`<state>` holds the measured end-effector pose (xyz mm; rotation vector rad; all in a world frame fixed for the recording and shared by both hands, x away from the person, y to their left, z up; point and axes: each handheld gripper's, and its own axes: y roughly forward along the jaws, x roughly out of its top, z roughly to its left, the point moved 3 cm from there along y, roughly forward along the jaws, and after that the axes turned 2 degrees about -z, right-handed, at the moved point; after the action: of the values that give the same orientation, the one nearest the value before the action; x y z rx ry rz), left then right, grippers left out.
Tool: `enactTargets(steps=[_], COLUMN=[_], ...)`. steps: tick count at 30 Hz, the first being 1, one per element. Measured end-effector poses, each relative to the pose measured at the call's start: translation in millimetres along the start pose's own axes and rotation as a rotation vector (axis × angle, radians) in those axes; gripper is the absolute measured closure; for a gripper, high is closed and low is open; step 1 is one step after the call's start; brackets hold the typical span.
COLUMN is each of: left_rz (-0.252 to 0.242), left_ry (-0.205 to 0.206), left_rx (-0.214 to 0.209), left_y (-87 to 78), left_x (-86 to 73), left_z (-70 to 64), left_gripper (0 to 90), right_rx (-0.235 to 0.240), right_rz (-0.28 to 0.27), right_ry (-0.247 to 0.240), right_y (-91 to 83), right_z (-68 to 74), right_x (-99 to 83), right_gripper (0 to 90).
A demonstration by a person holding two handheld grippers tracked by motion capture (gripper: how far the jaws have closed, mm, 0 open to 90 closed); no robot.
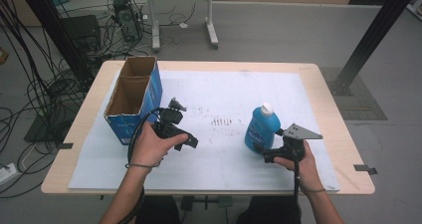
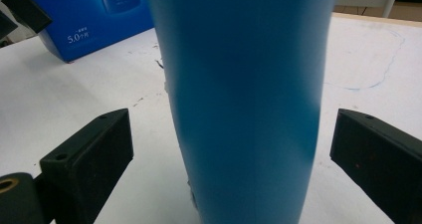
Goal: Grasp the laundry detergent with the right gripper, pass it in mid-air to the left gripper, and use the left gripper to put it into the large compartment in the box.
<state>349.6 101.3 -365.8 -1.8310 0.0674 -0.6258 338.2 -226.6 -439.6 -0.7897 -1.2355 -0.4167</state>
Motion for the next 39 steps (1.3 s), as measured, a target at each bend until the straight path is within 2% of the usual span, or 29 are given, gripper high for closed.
enactTargets(steps=[8,39], left_rz=[0.004,0.005], left_ry=[0.001,0.008], left_rx=[0.0,0.003], left_y=[-0.3,0.9], left_x=[0.6,3.6], left_z=[2.2,-4.1], left_gripper=[10.5,8.6], right_rx=[0.009,0.011], right_rz=[-0.004,-0.015], right_ry=[0.001,0.009], right_y=[8.8,7.6], right_z=[0.7,-1.7], right_x=[0.0,1.1], right_gripper=[3.2,3.1])
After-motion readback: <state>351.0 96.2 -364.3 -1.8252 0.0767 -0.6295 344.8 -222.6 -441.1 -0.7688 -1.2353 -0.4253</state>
